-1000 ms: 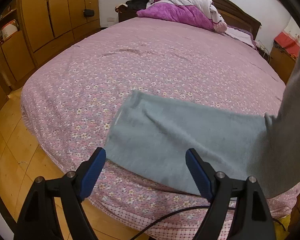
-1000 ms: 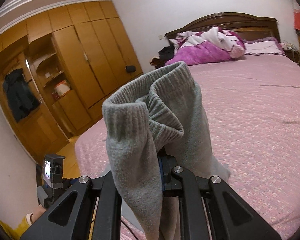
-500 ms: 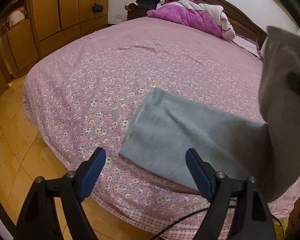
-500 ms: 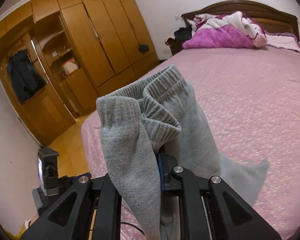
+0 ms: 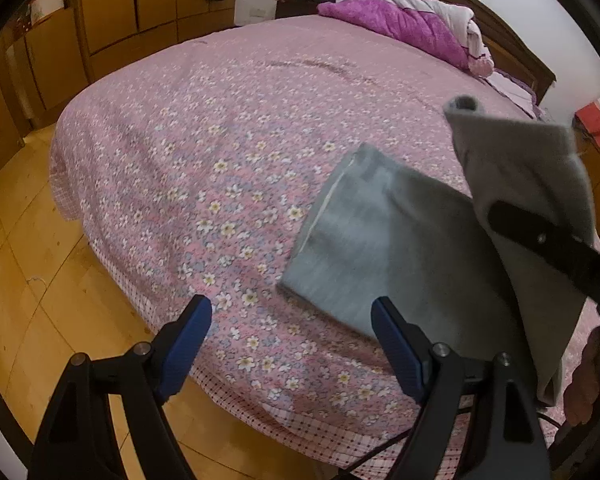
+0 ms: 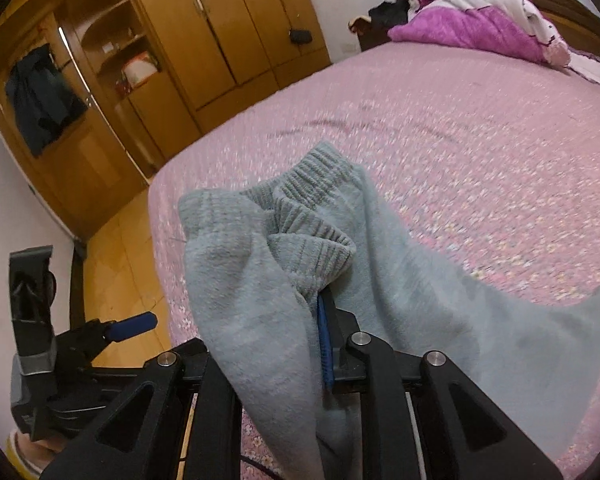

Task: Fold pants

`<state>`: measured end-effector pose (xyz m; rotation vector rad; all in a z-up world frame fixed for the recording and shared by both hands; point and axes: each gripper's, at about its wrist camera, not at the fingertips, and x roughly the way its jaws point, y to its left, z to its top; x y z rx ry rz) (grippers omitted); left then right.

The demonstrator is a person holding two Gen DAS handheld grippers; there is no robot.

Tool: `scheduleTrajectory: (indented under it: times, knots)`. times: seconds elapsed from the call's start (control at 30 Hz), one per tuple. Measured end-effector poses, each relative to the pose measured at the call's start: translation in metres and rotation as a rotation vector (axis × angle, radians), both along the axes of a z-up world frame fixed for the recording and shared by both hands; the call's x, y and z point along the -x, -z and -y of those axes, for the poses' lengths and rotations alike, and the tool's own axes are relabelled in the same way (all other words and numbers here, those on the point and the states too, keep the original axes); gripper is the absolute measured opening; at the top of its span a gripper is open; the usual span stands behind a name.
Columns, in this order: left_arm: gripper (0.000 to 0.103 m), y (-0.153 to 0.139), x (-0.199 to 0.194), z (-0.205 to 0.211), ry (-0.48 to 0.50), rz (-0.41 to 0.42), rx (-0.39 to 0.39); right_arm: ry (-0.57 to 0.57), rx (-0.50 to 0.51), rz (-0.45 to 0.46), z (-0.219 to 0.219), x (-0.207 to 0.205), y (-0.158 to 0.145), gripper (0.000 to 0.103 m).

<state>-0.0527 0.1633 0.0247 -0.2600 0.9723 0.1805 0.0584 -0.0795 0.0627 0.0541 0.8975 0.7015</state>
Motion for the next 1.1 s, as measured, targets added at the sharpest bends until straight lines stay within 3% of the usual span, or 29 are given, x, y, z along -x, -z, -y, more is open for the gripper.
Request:
scheduleTrajectory:
  times: [0.17, 0.23, 0.3, 0.53, 0.77, 0.97, 1.1]
  knots:
    - [0.085, 0.001, 0.003, -0.004, -0.019, -0.002, 0.002, -0.047, -0.011, -0.043, -0.006, -0.002, 0.008, 0.033]
    - [0.085, 0.001, 0.002, -0.003, -0.02, 0.002, 0.006, -0.065, -0.032, -0.036, -0.005, 0.001, 0.006, 0.053]
    - [0.085, 0.0, 0.002, -0.002, -0.018, 0.002, 0.006, -0.092, -0.073, -0.029, -0.002, 0.005, 0.0, 0.06]
    - [0.085, -0.008, 0.003, 0.001, -0.002, 0.026, 0.02, -0.108, -0.116, -0.015, 0.019, 0.013, -0.014, 0.061]
    - [0.085, -0.025, 0.001, 0.017, 0.052, 0.086, 0.086, -0.009, -0.074, -0.01, 0.052, 0.01, -0.014, 0.061]
    - [0.084, -0.026, -0.008, 0.039, 0.095, 0.091, 0.139, 0.054, -0.057, -0.039, 0.068, 0.003, -0.005, 0.061]
    - [0.055, -0.018, -0.018, 0.046, 0.119, 0.061, 0.227, 0.074, -0.056, -0.053, 0.077, 0.002, 0.0, 0.061]
